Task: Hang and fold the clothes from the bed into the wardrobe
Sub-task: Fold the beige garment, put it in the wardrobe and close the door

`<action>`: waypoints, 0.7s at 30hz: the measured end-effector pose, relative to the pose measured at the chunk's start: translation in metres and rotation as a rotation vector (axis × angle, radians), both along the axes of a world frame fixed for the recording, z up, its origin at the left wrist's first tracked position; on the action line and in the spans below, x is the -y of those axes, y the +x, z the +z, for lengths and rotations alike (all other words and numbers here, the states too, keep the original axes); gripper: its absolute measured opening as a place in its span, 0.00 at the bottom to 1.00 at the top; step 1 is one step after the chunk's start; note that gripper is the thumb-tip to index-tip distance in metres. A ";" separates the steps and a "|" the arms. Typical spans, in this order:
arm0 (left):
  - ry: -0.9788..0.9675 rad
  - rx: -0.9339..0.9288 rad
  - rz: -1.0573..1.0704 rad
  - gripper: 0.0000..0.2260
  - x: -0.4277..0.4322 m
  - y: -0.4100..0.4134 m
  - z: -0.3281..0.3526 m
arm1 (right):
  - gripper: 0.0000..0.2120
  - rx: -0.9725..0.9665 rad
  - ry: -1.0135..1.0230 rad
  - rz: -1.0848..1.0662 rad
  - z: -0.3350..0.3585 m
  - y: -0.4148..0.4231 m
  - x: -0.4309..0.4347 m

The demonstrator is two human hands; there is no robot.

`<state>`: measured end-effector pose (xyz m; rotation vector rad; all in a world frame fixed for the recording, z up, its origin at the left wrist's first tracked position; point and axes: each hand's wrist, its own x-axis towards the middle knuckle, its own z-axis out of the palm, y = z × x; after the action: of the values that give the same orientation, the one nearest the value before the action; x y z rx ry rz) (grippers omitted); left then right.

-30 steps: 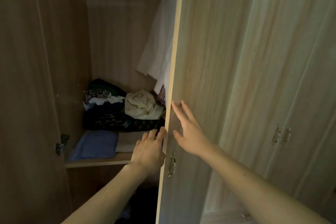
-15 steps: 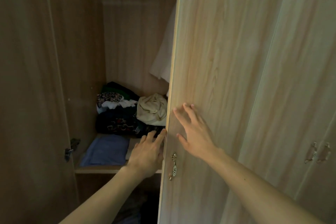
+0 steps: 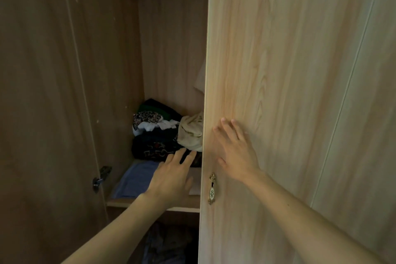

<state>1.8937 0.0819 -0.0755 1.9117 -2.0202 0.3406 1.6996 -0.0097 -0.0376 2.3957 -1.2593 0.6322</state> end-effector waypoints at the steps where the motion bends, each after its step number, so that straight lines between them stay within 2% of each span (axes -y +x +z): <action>1: -0.010 0.000 -0.001 0.32 0.000 0.000 0.000 | 0.43 -0.001 0.011 0.000 0.001 0.001 0.005; 6: -0.031 -0.012 0.024 0.32 -0.002 0.004 0.000 | 0.40 0.005 0.030 -0.040 0.000 0.009 0.020; 15: -0.015 -0.022 0.106 0.32 -0.020 0.007 0.011 | 0.40 0.011 0.026 0.004 -0.001 0.004 0.024; 18: -0.022 -0.008 0.128 0.31 -0.033 0.004 0.014 | 0.38 0.025 0.043 0.069 0.001 0.003 0.022; 21: -0.023 -0.019 0.156 0.30 -0.050 0.005 0.015 | 0.37 0.124 0.012 0.165 0.000 0.002 0.014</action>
<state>1.8988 0.1320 -0.0604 2.0558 -1.8512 0.3820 1.7012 -0.0239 -0.0376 2.5227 -1.1222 0.8362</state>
